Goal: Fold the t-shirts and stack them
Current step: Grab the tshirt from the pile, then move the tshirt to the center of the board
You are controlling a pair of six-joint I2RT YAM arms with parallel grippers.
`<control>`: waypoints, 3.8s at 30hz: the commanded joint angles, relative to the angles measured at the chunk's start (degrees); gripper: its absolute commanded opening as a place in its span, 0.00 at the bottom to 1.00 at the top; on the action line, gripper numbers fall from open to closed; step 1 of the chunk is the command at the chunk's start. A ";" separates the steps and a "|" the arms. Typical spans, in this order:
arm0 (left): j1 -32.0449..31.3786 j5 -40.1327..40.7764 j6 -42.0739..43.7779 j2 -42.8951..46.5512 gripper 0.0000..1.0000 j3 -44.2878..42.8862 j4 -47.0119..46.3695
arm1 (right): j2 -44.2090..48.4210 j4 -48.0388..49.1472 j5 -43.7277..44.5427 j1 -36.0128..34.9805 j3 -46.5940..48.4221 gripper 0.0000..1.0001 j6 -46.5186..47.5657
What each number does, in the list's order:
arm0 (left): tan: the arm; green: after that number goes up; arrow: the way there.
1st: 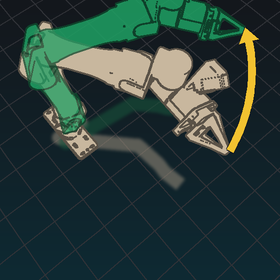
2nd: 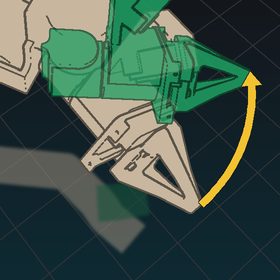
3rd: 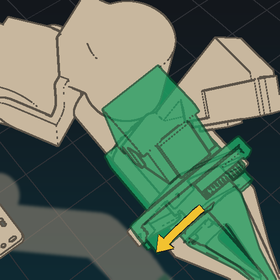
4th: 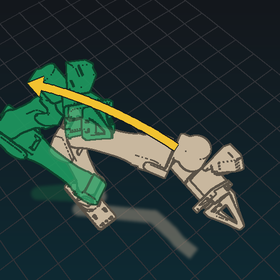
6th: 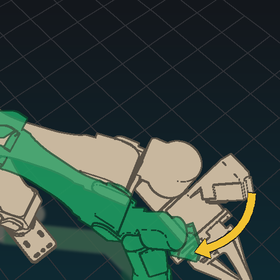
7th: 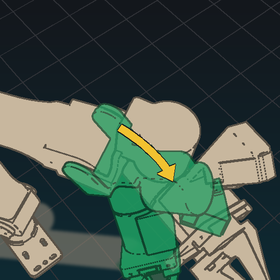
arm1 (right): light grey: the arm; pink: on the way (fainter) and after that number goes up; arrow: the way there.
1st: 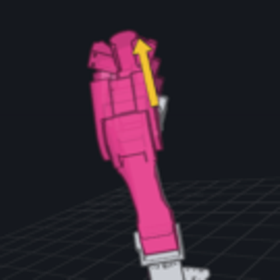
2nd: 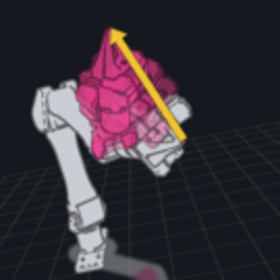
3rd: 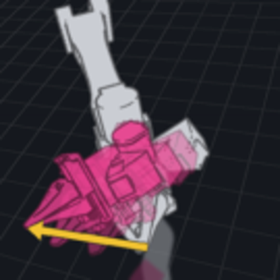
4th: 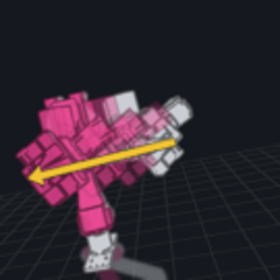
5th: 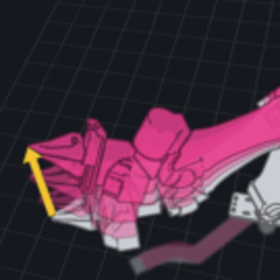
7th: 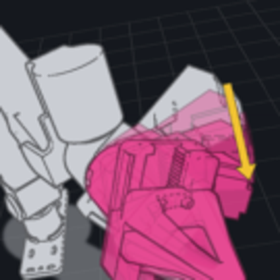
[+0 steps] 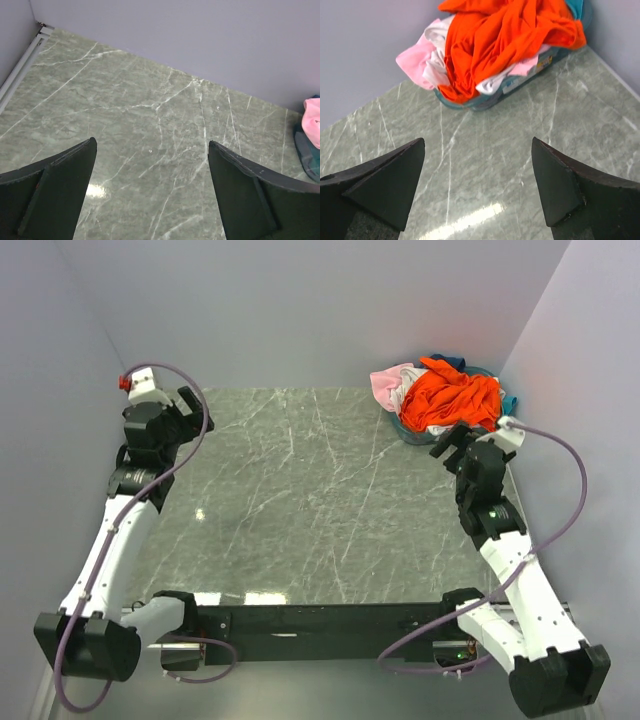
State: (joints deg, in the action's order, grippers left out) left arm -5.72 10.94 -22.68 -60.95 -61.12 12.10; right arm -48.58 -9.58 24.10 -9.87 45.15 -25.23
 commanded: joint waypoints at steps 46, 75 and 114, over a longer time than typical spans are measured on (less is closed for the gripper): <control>-0.08 -2.05 -2.82 -9.54 0.99 -6.64 2.93 | -81.94 -21.01 -18.91 13.82 79.74 0.07 3.44; 0.18 -6.63 -3.07 -0.14 0.99 1.71 2.41 | -49.07 -17.14 -13.38 -6.20 85.01 0.00 16.53; -8.87 -24.03 -10.81 -24.29 0.73 12.87 -11.66 | -49.25 -8.88 -26.82 -17.11 27.02 0.70 -10.45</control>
State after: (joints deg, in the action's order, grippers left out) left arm -13.43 -9.98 -32.34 -82.91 -46.52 4.78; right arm -100.53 -21.63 -1.26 -27.07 73.45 -34.06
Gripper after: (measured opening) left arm 0.751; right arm 0.705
